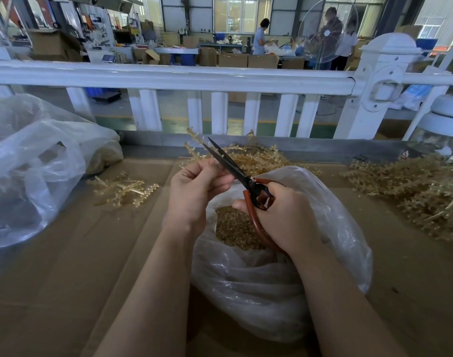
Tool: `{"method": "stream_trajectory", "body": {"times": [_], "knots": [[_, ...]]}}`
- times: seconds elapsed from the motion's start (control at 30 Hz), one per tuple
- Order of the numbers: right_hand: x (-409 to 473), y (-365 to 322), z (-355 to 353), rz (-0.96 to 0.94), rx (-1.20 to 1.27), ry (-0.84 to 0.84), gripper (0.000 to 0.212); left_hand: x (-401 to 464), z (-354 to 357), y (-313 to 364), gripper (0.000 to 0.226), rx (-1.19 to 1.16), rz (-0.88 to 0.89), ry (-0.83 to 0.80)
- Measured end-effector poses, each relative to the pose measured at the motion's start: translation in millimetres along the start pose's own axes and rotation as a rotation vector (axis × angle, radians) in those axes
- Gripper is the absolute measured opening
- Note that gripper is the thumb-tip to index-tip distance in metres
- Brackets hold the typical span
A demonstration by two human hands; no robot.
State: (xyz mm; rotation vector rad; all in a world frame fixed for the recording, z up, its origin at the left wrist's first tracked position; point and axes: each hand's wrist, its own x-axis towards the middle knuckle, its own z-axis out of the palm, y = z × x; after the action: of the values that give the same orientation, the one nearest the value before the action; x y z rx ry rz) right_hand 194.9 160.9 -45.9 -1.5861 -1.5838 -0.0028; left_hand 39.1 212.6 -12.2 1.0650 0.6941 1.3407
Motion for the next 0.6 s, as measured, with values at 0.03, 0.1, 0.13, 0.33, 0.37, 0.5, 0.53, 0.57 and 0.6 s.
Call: {"method": "stream_trajectory", "body": {"times": [0.03, 0.1, 0.13, 0.33, 0.37, 0.5, 0.53, 0.57, 0.6], "knots": [[0.3, -0.2, 0.0, 0.001, 0.002, -0.002, 0.078, 0.0, -0.1, 0.3, 0.022, 0.003, -0.003, 0.000], [0.8, -0.1, -0.9, 0.005, -0.005, -0.007, 0.077, 0.7, -0.6, 0.2, 0.016, 0.014, -0.006, 0.002], [0.9, -0.2, -1.7, 0.011, -0.015, -0.012, 0.076, 1.0, -0.9, -0.1, 0.013, 0.024, -0.004, 0.003], [1.2, -0.8, -3.6, 0.027, -0.078, -0.005, 0.072, 0.9, -0.5, -1.8, 0.008, 0.080, 0.034, -0.010], [1.1, -0.6, -3.6, 0.029, -0.081, -0.008, 0.072, 0.9, -0.3, -1.8, 0.007, 0.079, 0.036, -0.012], [0.5, -0.7, -3.7, 0.008, -0.085, 0.009, 0.070, 0.9, -0.7, -1.5, 0.009, 0.074, 0.039, -0.017], [0.4, -0.5, -3.8, 0.000, -0.080, 0.017, 0.071, 1.0, -0.8, -1.4, 0.010, 0.073, 0.039, -0.017], [0.4, -0.6, -3.6, -0.006, -0.073, 0.025, 0.071, 1.0, -0.8, -1.5, 0.011, 0.073, 0.037, -0.015], [0.4, -0.7, -3.6, -0.010, -0.067, 0.030, 0.071, 1.0, -0.7, -1.7, 0.011, 0.073, 0.034, -0.013]]}}
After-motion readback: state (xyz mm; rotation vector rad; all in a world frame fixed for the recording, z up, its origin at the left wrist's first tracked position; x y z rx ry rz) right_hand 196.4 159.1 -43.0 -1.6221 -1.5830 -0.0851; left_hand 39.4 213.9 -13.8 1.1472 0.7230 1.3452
